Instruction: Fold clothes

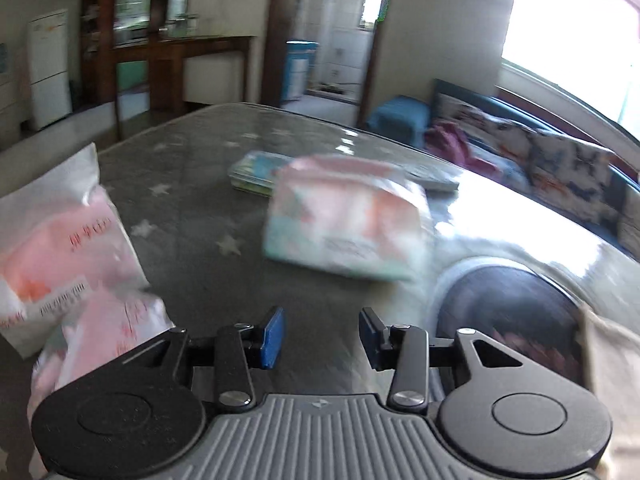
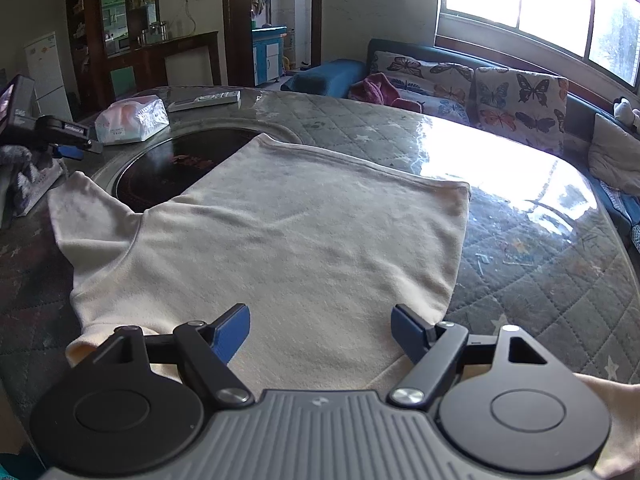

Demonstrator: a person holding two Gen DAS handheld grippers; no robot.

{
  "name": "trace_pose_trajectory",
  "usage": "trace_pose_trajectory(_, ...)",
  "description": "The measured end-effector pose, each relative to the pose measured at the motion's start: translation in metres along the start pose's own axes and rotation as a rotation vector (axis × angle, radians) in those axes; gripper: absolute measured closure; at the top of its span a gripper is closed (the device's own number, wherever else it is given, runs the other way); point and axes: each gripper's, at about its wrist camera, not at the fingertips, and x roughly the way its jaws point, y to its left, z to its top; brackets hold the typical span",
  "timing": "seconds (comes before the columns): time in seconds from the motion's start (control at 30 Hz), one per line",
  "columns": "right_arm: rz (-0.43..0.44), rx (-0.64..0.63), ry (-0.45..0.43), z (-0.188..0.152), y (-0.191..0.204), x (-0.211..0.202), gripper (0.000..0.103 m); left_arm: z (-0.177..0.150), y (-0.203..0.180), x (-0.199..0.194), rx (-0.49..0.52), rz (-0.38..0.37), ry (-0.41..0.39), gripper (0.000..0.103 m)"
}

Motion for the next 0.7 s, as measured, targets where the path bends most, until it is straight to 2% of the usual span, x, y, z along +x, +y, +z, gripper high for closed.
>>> trace_pose_trajectory(0.17, 0.011, -0.008, -0.004, 0.001, 0.004, 0.000, 0.024, -0.027, -0.014, -0.027, 0.096, -0.072, 0.001, 0.058)
trace_pose_trajectory(0.37, 0.035, -0.018, 0.001, -0.002, 0.011, 0.002, 0.024, -0.052, -0.027, -0.031, 0.233, -0.038, 0.001, 0.060)
trace_pose_trajectory(0.5, 0.051, -0.024, 0.014, -0.005, 0.015, 0.002, 0.024, -0.055, -0.032, -0.025, 0.296, -0.007, -0.029, 0.060)
trace_pose_trajectory(0.57, 0.056, -0.040, 0.020, -0.006, 0.018, 0.002, 0.023, -0.053, -0.031, -0.020, 0.314, 0.016, -0.049, 0.060)
trace_pose_trajectory(0.7, 0.062, -0.094, 0.023, -0.008, 0.028, 0.000, 0.023, -0.047, -0.029, -0.016, 0.290, 0.028, -0.039, 0.058)
